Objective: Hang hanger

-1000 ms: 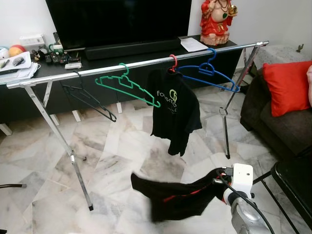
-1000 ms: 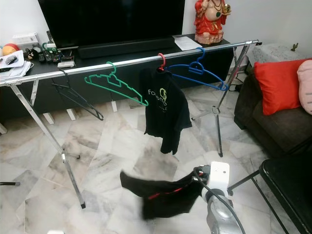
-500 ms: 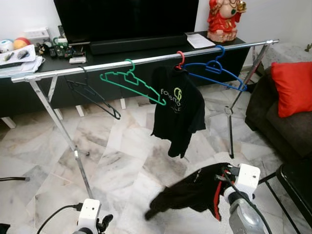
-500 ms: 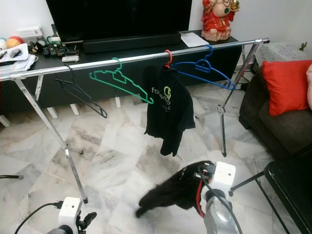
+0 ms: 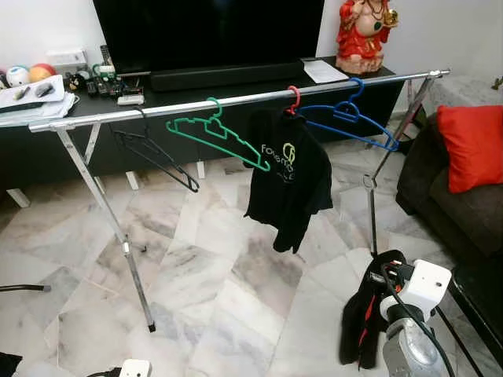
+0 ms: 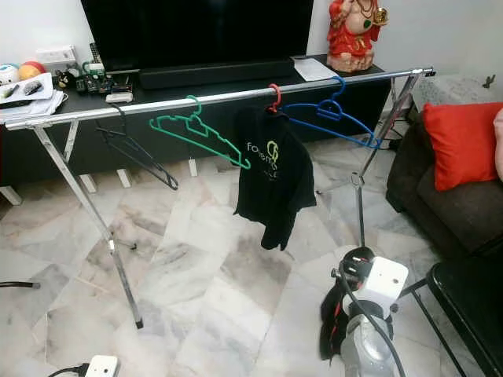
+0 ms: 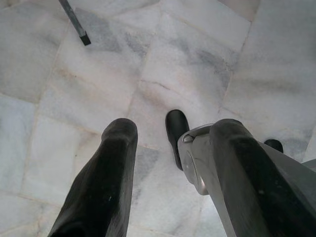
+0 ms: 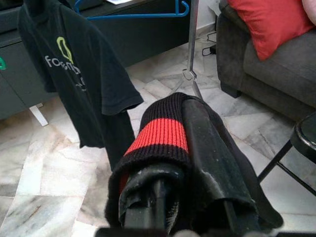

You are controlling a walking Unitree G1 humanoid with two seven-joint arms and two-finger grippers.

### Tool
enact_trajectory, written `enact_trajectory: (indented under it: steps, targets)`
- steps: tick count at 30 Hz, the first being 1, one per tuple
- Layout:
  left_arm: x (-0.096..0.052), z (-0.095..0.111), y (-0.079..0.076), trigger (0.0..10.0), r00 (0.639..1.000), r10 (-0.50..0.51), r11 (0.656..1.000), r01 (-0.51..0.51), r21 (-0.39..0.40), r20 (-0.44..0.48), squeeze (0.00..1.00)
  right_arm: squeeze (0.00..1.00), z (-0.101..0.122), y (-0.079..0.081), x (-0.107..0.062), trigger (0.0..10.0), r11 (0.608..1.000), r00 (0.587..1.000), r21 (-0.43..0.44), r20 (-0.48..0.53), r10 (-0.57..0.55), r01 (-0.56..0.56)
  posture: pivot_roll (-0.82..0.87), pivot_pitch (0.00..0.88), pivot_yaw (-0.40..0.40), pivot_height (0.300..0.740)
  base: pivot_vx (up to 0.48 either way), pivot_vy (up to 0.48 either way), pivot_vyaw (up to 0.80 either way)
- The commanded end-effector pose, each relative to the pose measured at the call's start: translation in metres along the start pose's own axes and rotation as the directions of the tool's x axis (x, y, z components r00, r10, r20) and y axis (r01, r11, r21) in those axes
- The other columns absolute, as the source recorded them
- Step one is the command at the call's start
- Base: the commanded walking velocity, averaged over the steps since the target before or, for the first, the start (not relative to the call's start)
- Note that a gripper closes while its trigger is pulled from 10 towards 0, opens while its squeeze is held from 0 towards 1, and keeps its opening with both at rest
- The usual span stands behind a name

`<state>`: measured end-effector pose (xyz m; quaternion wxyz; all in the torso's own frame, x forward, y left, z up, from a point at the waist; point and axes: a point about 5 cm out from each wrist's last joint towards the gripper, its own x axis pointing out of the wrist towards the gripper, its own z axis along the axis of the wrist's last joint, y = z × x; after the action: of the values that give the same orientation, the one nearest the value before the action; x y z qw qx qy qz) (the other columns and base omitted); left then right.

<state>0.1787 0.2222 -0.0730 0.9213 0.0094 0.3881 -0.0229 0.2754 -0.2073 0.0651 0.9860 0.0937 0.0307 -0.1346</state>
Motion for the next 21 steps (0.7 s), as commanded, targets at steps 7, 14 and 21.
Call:
enact_trajectory:
  steps: [7,14,21]
  targets:
    - [-0.004,-0.011,0.000,10.0,0.999,-0.005,1.000,0.006,0.018,-0.037,0.00,0.00,0.006,0.009,0.000,10.0,0.999,0.998,-0.023,0.039,0.047,-0.046,-0.02,0.072,0.004,0.740,0.000,-0.291,0.00]
    - [-0.001,-0.008,-0.005,10.0,0.999,-0.013,1.000,0.014,0.016,-0.031,0.00,0.00,0.013,0.005,0.003,10.0,0.998,0.997,-0.036,0.059,0.045,-0.043,-0.01,0.082,0.001,0.740,0.000,-0.323,0.00]
    - [-0.001,-0.008,-0.006,10.0,0.999,-0.004,1.000,0.004,0.008,-0.040,0.00,0.00,0.029,0.007,0.007,10.0,0.998,0.991,-0.041,0.128,0.050,-0.045,-0.01,0.101,-0.002,0.740,0.000,-0.358,0.00]
